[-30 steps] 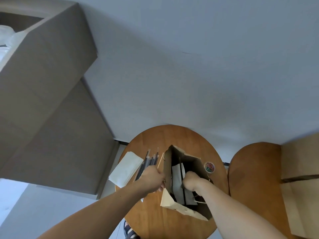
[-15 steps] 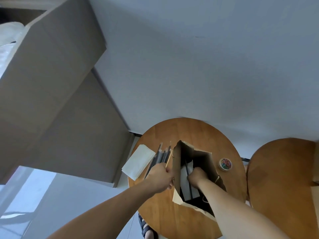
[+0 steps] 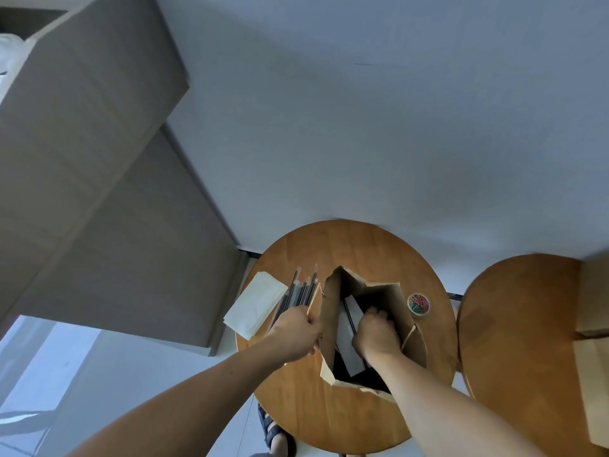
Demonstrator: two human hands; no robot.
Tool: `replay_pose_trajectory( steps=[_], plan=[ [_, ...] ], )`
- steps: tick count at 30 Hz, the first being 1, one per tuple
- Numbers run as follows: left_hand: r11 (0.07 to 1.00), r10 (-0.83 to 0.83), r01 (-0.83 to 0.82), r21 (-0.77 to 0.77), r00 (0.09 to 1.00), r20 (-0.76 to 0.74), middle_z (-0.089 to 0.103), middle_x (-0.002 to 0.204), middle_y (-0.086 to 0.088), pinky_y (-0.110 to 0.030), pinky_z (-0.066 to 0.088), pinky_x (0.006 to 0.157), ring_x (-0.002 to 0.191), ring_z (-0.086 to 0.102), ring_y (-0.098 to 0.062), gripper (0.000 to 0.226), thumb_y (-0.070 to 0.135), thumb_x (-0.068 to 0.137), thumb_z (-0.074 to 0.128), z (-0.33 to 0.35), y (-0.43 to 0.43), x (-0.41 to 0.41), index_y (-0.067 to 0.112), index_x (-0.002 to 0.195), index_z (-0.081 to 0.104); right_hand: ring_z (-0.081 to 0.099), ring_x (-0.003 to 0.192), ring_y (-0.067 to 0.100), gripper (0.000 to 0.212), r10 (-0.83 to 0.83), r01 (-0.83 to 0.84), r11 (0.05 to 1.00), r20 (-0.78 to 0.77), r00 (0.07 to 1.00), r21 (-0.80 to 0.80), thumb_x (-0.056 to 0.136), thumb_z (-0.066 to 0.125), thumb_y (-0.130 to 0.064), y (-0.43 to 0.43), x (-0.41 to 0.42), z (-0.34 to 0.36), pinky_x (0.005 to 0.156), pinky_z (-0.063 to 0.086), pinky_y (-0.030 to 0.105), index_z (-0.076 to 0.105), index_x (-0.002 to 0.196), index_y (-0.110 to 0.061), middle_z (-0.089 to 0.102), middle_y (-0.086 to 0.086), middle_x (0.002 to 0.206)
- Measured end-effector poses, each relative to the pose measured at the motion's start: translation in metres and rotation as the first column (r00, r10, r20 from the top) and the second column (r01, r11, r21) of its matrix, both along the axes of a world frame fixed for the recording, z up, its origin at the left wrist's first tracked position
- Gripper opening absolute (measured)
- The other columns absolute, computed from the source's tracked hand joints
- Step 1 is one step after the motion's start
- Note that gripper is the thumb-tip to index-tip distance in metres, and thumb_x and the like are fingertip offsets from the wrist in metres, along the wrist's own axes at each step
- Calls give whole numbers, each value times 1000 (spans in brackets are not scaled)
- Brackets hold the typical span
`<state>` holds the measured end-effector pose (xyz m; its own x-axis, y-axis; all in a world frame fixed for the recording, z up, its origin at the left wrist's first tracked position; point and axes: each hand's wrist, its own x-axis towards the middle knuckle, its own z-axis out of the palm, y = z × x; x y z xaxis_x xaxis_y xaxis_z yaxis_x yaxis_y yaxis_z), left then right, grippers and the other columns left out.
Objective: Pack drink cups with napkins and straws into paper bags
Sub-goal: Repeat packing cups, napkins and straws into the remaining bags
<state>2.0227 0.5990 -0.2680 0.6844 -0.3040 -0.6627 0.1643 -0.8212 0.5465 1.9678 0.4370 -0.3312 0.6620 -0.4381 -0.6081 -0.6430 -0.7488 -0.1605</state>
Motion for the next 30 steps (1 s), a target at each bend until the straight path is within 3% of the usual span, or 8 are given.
replay_pose_trajectory(
  steps=[3,8,12,15,17,20,24,30],
  plan=[
    [1000,-12,12,-17,1000,-3,67,54,5,-24,59,64,51,65,-5,24,25,96,51,-1,-3,2,12,81,65,51,120,30,48,138,-137,990,30,990,-28,92,63,-24,4,8,23,95,46,34,44,134,-9,47,14,133],
    [998,-38,41,-54,998,56,69,82,-2,-33,60,77,78,70,-18,17,36,91,56,-3,-10,1,20,92,61,59,102,24,36,371,-323,926,317,873,-194,92,56,-45,-9,12,85,70,44,33,60,116,-19,64,3,112],
    [973,-185,179,-145,982,-28,62,108,9,-31,53,88,98,60,-8,53,58,73,59,-2,-9,-4,31,118,51,58,113,17,50,25,0,999,546,837,-47,92,52,-56,-57,-3,108,76,43,24,56,130,-24,59,-5,127],
    [965,-232,211,-157,964,-129,55,124,5,-34,50,94,110,56,-15,74,54,72,66,-5,-11,-13,27,135,41,57,117,22,65,-279,224,956,341,898,191,93,39,-66,-85,-21,100,92,52,38,48,137,-19,55,2,136],
    [959,-260,233,-162,950,-173,53,120,7,-27,50,85,107,56,-13,71,46,77,68,-7,-17,-19,25,137,36,56,117,27,73,-472,391,797,71,879,460,93,37,-69,-84,-36,87,89,56,44,42,144,-18,51,6,140],
    [951,-292,267,-154,941,-170,56,110,10,-22,52,76,95,58,-8,58,35,84,66,-5,-30,-28,24,135,39,45,132,37,84,-510,490,576,-181,841,654,91,43,-70,-63,-55,70,94,51,51,27,154,-17,36,10,155],
    [969,-242,231,-88,961,-137,63,108,-8,-43,58,81,93,65,-28,44,32,86,55,-1,-42,-34,20,128,47,68,86,39,80,-483,485,487,-239,843,727,93,44,-67,-39,-58,60,58,57,35,33,150,-13,47,19,144],
    [951,-303,268,-154,909,-287,53,109,-7,-48,57,89,97,54,-25,39,33,93,51,0,-38,-35,10,124,53,64,95,32,44,-415,341,601,-82,906,723,102,41,-46,-30,-59,55,56,55,28,47,136,-18,56,6,122]
  ],
)
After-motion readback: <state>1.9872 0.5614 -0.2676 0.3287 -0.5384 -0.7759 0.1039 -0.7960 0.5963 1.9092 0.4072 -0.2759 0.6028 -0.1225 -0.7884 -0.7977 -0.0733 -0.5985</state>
